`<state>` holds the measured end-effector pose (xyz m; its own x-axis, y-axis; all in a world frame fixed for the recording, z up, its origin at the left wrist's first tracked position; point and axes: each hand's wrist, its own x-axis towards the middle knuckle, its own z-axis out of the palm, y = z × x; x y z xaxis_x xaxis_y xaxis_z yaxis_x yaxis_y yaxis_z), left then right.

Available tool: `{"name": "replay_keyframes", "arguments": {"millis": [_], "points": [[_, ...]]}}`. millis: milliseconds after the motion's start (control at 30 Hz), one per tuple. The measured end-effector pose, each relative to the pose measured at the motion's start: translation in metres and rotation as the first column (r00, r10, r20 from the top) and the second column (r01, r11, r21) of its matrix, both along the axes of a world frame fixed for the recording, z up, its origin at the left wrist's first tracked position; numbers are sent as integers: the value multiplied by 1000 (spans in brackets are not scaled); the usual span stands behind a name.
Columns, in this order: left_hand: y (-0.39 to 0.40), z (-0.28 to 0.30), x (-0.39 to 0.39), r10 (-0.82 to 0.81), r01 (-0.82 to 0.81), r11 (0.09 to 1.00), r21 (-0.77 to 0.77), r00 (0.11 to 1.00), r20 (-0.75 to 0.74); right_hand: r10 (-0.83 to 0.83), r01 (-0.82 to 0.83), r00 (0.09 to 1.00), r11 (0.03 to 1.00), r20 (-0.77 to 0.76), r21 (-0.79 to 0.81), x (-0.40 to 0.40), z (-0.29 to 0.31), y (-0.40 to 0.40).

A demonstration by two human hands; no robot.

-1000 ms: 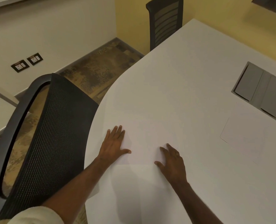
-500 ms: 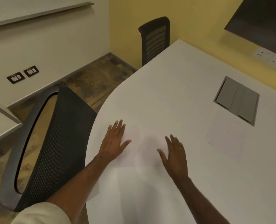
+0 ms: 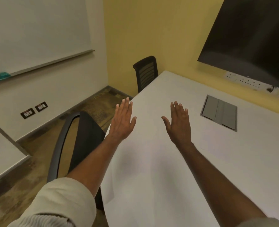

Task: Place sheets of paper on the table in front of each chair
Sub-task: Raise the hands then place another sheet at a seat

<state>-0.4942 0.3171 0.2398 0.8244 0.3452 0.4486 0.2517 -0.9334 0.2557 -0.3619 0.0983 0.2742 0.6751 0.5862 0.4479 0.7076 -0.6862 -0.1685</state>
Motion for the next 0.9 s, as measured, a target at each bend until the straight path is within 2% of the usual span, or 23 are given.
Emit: {"name": "replay_keyframes", "arguments": {"millis": [167,433,667,900], "points": [[-17,64,-33,91,-91,993,73,996,3,52,-53,996,998,69,13,-30,46,-2],[-70,115,-93,171,-171,977,125,985,13,153,-160,966,987,206,17,-75,108,-39],[-98,140,-148,251,-258,953,159,966,61,247,-275,935,959,256,76,-122,140,-46],[-101,152,-200,439,-434,885,170,899,12,345,-355,902,935,260,-11,-168,150,-23]]}}
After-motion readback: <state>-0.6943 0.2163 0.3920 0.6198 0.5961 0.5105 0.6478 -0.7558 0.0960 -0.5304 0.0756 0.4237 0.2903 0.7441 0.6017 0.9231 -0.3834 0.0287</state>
